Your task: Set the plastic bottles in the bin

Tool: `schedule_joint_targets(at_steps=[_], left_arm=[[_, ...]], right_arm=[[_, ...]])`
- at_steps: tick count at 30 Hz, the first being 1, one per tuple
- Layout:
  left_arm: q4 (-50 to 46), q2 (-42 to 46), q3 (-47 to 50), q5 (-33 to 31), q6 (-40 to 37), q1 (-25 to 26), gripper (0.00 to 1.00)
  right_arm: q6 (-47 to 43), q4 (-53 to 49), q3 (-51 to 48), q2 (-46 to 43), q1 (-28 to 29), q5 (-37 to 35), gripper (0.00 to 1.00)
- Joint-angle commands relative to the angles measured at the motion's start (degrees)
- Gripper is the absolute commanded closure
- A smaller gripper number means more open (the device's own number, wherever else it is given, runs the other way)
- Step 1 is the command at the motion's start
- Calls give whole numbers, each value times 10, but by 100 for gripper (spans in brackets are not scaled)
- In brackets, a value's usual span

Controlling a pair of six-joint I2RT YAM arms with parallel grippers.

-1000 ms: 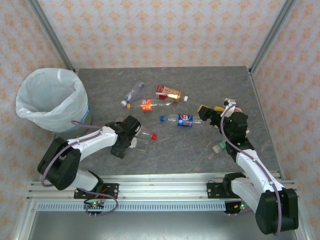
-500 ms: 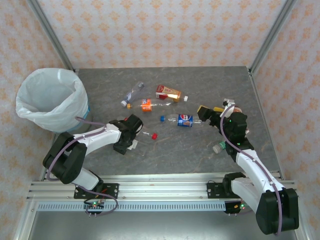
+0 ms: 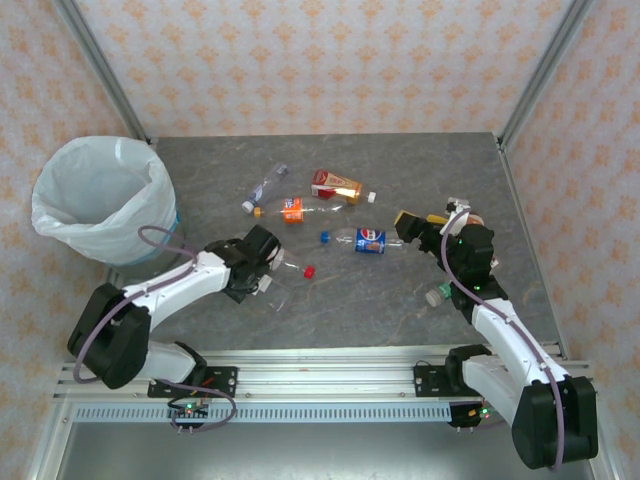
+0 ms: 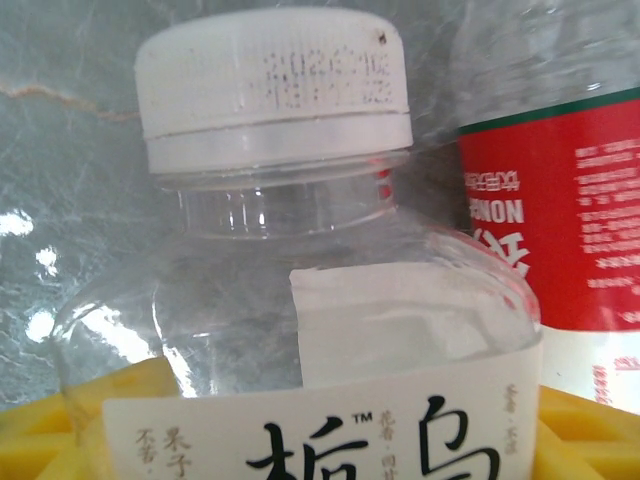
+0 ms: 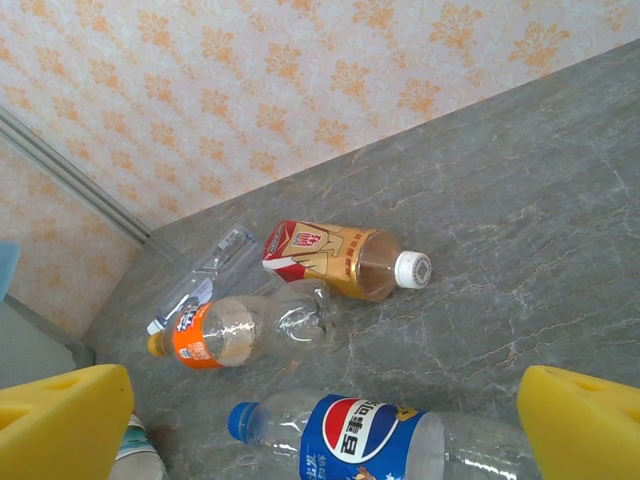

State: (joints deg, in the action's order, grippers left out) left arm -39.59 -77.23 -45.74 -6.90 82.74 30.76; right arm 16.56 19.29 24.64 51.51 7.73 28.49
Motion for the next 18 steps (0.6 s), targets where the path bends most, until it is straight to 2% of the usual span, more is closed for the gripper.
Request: schedule_joint_targets(at_steps=[1,3,7,13,18], left_arm=[[-12,45,6,-52,-67,4,86],[-29,65,-1,-65,-105,4,100],[-62,104,-19,-92,-162,4,100],[-36,189,-36,-145,-253,4,100],[-18,197,-87,-133,-357,3,100]], right_arm=[[12,25,7,-6,4,-5,1],[14,29,7,-5,4,-15,1],[19,39,9,-1,4,-22,1],[37,30,23,17,4,-29,1],[43,20,39,33,12,-18,1]])
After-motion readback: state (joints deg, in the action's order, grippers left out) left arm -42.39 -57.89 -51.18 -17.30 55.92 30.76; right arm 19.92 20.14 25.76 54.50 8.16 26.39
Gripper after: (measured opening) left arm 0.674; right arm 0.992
